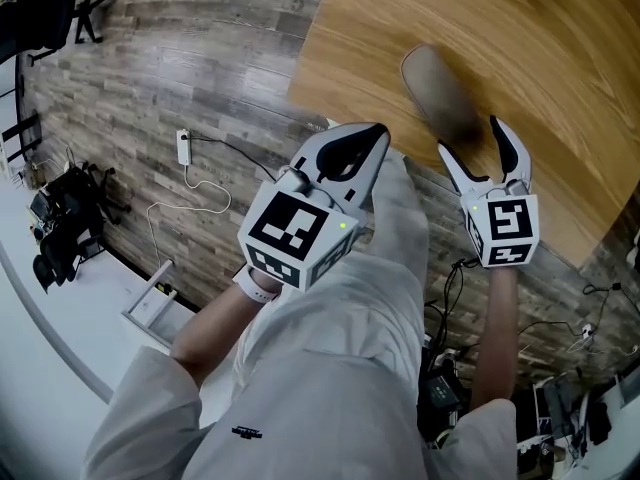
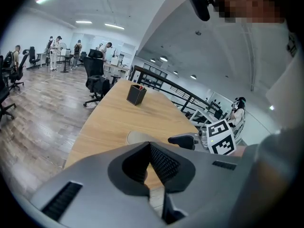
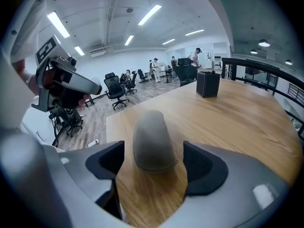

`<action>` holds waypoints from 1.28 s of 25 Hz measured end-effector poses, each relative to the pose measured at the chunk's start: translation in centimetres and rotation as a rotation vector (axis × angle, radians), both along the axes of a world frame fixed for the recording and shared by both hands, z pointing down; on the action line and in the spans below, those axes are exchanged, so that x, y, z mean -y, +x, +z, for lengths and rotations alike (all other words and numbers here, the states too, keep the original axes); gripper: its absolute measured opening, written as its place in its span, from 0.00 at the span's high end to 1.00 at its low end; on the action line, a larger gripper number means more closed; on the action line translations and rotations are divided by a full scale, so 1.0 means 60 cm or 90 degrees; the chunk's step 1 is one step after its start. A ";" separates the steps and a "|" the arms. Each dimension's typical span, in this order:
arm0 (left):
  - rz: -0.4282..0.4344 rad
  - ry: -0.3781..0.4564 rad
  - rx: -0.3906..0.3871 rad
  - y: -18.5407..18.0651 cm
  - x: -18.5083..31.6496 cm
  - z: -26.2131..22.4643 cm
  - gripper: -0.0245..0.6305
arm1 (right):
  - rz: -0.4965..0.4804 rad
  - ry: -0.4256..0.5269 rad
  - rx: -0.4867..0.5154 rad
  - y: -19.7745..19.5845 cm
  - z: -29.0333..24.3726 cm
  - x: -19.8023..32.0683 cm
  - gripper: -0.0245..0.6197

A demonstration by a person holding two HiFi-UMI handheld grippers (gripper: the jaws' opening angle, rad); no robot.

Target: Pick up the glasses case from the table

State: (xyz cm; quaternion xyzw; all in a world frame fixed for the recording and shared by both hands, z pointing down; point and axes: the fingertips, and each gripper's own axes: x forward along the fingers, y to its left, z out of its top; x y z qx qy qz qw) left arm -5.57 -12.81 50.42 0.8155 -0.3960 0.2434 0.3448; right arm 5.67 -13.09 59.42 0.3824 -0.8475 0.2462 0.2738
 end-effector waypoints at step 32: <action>0.006 0.001 0.005 0.005 -0.005 0.023 0.95 | 0.012 -0.007 0.092 -0.025 0.012 0.008 0.40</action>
